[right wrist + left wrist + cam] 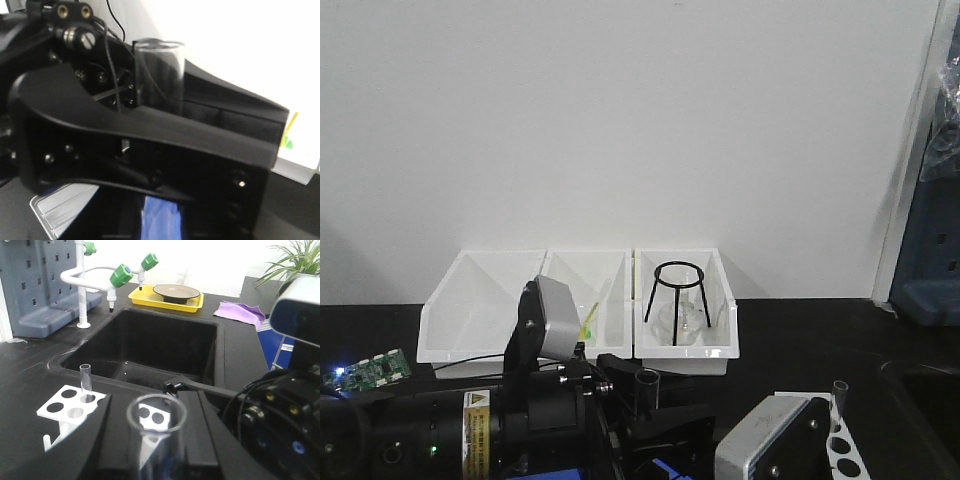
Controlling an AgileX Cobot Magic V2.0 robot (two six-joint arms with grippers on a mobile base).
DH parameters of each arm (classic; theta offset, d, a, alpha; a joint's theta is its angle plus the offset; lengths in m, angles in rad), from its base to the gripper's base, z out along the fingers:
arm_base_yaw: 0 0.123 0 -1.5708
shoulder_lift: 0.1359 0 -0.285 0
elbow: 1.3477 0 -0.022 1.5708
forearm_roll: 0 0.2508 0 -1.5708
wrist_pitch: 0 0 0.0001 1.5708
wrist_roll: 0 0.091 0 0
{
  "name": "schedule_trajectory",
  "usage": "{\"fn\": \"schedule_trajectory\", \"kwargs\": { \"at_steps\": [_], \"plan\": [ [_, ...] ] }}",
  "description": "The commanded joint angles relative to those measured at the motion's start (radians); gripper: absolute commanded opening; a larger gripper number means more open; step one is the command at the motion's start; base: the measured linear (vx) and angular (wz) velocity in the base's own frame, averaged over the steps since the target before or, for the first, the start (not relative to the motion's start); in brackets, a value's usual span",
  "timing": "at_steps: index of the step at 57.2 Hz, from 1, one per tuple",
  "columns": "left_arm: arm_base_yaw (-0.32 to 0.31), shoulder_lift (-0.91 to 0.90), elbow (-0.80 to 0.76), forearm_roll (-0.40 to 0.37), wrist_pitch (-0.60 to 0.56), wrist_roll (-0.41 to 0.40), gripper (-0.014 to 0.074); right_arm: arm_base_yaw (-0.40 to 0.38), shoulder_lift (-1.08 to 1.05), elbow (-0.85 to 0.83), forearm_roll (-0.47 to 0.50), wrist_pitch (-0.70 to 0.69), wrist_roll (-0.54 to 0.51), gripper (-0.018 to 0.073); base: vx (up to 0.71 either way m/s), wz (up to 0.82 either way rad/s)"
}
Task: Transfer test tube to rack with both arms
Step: 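Open the left gripper and pull the left arm back from the tube, then lower the tube into an empty rack hole with the right gripper and release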
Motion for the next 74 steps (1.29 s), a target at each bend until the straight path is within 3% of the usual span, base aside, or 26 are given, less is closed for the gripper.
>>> {"fn": "schedule_trajectory", "kwargs": {
  "at_steps": [1, 12, 17, 27, 36, 41, 47, 56, 64, 74],
  "plan": [
    [-0.010, -0.040, -0.031, -0.065, -0.048, 0.007, 0.0400, 0.001, -0.022, -0.034, -0.015, -0.098, -0.008, -0.0012, 0.00, 0.00],
    [-0.005, -0.079, -0.031, -0.148, -0.056, 0.049, 0.0534, 0.001, -0.022, -0.034, -0.015, -0.095, -0.008, -0.0012, 0.00, 0.00],
    [0.010, -0.130, -0.031, -0.180, -0.034, 0.095, 0.0544, 0.001, -0.022, -0.034, -0.014, -0.080, -0.008, -0.0012, 0.00, 0.00],
    [0.049, -0.250, -0.032, -0.179, 0.073, 0.099, 0.0533, -0.003, -0.022, -0.034, 0.031, -0.024, -0.034, -0.0012, 0.00, 0.00],
    [0.076, -0.373, -0.031, -0.096, 0.275, 0.093, 0.0400, -0.065, -0.022, -0.034, 0.204, -0.043, -0.166, -0.0010, 0.00, 0.00],
    [0.076, -0.424, -0.026, -0.043, 0.351, 0.082, 0.0223, -0.139, -0.022, -0.030, 0.294, -0.061, -0.236, -0.0007, 0.00, 0.00],
    [0.076, -0.471, -0.002, -0.027, 0.403, 0.083, -0.0010, -0.235, -0.030, 0.003, 0.304, -0.116, -0.316, -0.0008, 0.00, 0.00],
    [0.076, -0.508, 0.051, -0.028, 0.479, 0.083, -0.0008, -0.343, -0.049, 0.102, 0.304, -0.247, -0.315, -0.0008, 0.00, 0.00],
    [0.076, -0.514, 0.063, -0.028, 0.511, 0.083, -0.0008, -0.365, -0.051, 0.167, 0.301, -0.340, -0.316, -0.0008, 0.00, 0.00],
    [0.076, -0.514, 0.063, -0.028, 0.511, 0.083, -0.0008, -0.379, -0.051, 0.176, 0.301, -0.361, -0.337, -0.0008, 0.00, 0.00]
  ]
}}
